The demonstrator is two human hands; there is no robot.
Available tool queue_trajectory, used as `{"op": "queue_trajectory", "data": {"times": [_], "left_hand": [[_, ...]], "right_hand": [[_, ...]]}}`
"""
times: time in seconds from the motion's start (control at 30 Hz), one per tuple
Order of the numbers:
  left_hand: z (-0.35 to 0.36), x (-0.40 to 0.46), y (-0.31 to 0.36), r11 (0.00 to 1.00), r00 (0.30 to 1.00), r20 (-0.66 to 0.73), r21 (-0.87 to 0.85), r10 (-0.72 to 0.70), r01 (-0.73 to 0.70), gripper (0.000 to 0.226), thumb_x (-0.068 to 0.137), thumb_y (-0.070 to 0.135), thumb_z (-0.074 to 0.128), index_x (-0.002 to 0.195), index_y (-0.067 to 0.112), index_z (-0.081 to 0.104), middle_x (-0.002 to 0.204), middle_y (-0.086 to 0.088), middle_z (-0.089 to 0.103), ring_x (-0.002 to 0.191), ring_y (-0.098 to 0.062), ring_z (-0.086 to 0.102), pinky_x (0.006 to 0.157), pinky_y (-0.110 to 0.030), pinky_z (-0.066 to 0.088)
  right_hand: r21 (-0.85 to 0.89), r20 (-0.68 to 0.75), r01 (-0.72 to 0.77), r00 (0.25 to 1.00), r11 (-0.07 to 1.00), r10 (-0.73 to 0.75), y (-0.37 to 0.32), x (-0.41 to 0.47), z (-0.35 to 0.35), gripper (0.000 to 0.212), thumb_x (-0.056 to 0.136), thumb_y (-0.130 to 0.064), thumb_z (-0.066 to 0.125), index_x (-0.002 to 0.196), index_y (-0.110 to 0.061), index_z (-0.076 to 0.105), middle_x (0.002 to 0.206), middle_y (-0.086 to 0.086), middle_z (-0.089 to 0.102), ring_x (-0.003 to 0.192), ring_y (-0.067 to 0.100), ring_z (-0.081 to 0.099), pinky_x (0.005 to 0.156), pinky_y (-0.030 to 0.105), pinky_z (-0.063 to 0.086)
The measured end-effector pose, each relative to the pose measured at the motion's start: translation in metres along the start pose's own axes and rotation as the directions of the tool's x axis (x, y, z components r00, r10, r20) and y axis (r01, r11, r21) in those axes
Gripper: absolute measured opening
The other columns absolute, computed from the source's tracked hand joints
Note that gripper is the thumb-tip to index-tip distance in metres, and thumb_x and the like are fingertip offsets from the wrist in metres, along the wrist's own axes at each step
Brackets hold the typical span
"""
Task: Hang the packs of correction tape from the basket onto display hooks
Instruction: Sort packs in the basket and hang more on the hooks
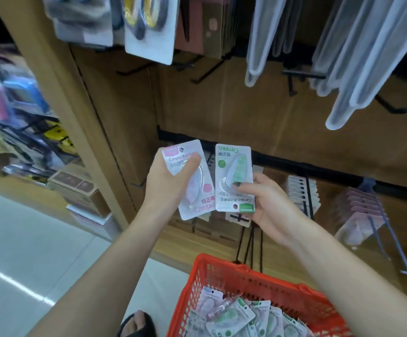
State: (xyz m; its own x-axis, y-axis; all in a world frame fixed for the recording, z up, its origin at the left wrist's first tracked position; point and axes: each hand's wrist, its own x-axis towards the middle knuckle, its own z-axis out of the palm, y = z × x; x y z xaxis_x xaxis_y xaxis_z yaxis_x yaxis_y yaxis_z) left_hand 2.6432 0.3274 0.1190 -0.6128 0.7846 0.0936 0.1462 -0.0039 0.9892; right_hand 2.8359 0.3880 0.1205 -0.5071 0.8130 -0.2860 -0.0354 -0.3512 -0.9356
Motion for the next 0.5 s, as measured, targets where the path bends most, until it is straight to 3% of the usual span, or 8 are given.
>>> {"op": "queue_trajectory", "data": {"times": [0.13,0.27,0.43,0.5], "left_hand": [[-0.016,0.004,-0.005,0.999,1.000,-0.010,0.024,-0.026,0.026,0.030,0.092,0.047,0.074,0.109,0.029,0.058,0.102,0.012,0.076,0.090,-0.007,0.076,0.087,-0.043,0.063],[-0.025,0.004,-0.002,0.999,0.999,-0.009,0.006,-0.032,0.032,0.031,0.091,0.044,0.076,0.108,0.025,0.058,0.101,0.009,0.077,0.088,-0.007,0.077,0.083,-0.039,0.064],[-0.028,0.004,-0.002,0.999,0.999,0.009,-0.009,-0.038,0.038,0.037,0.089,0.035,0.081,0.112,0.020,0.057,0.104,0.008,0.077,0.090,-0.010,0.077,0.081,-0.040,0.065],[-0.029,0.006,-0.003,0.999,0.999,-0.011,-0.016,-0.037,0.037,0.037,0.088,0.037,0.082,0.111,0.021,0.057,0.104,0.008,0.077,0.090,-0.011,0.078,0.083,-0.043,0.065]], "right_hand": [[-0.126,0.053,0.039,0.998,0.991,-0.033,-0.001,0.002,0.011,0.037,0.097,-0.005,0.065,0.130,-0.022,0.064,0.119,0.005,0.076,0.106,0.025,0.075,0.096,0.047,0.059],[-0.311,0.126,0.072,0.992,0.948,-0.034,-0.009,0.002,0.024,0.038,0.095,-0.005,0.062,0.124,-0.029,0.069,0.111,0.002,0.079,0.101,0.027,0.076,0.091,0.048,0.058],[-0.341,0.169,0.101,0.985,0.935,-0.045,-0.020,0.002,0.028,0.043,0.094,-0.003,0.062,0.125,-0.032,0.068,0.113,0.003,0.078,0.108,0.036,0.073,0.087,0.053,0.054],[-0.365,0.178,0.110,0.983,0.924,-0.047,-0.025,0.001,0.028,0.045,0.093,-0.002,0.062,0.126,-0.031,0.068,0.112,0.001,0.078,0.104,0.033,0.075,0.084,0.049,0.056]]}}
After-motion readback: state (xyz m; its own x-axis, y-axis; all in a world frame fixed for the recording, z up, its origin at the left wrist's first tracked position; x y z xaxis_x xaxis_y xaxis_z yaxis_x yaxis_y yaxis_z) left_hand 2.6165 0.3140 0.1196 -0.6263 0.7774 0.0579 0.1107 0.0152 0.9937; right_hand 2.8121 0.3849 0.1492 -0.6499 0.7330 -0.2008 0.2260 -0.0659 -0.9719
